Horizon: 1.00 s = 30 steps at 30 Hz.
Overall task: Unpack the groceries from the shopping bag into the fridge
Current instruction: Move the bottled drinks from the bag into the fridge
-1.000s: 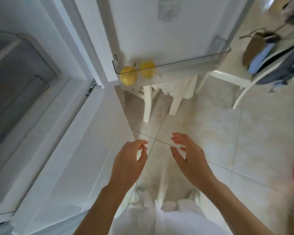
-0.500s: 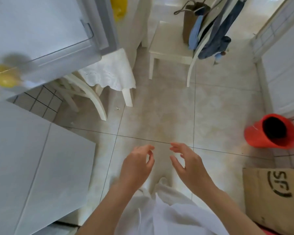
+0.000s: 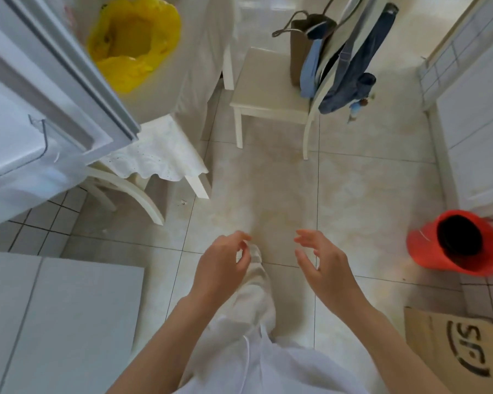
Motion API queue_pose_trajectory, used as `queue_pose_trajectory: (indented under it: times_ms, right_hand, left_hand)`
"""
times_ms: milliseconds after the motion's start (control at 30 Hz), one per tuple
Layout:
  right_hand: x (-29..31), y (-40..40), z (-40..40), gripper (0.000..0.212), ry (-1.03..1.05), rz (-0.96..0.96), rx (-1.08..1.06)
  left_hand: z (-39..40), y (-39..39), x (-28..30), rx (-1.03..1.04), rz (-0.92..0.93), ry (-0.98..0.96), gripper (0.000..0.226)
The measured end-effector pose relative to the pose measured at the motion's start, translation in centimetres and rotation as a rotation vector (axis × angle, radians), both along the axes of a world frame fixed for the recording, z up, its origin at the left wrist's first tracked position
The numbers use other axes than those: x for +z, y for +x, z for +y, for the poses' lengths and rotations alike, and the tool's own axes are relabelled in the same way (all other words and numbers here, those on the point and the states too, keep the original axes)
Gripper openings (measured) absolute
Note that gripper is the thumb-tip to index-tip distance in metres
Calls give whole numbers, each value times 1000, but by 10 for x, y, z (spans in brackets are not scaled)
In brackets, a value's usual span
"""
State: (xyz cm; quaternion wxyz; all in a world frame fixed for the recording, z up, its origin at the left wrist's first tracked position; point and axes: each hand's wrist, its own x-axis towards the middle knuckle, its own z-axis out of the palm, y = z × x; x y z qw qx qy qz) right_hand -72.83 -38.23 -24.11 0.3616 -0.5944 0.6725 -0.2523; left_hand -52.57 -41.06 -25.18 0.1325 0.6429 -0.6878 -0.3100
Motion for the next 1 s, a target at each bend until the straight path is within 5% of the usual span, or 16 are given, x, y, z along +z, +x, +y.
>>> queue_pose_trajectory:
  times_ms: [600, 1000]
  right_hand:
    - [3, -19, -332, 34, 33, 40, 269]
    - [-6, -19, -543, 37, 92, 141, 744]
  left_hand:
    - [-287, 7, -6, 294, 43, -13, 17]
    - [-413, -18, -7, 727, 66, 63, 18]
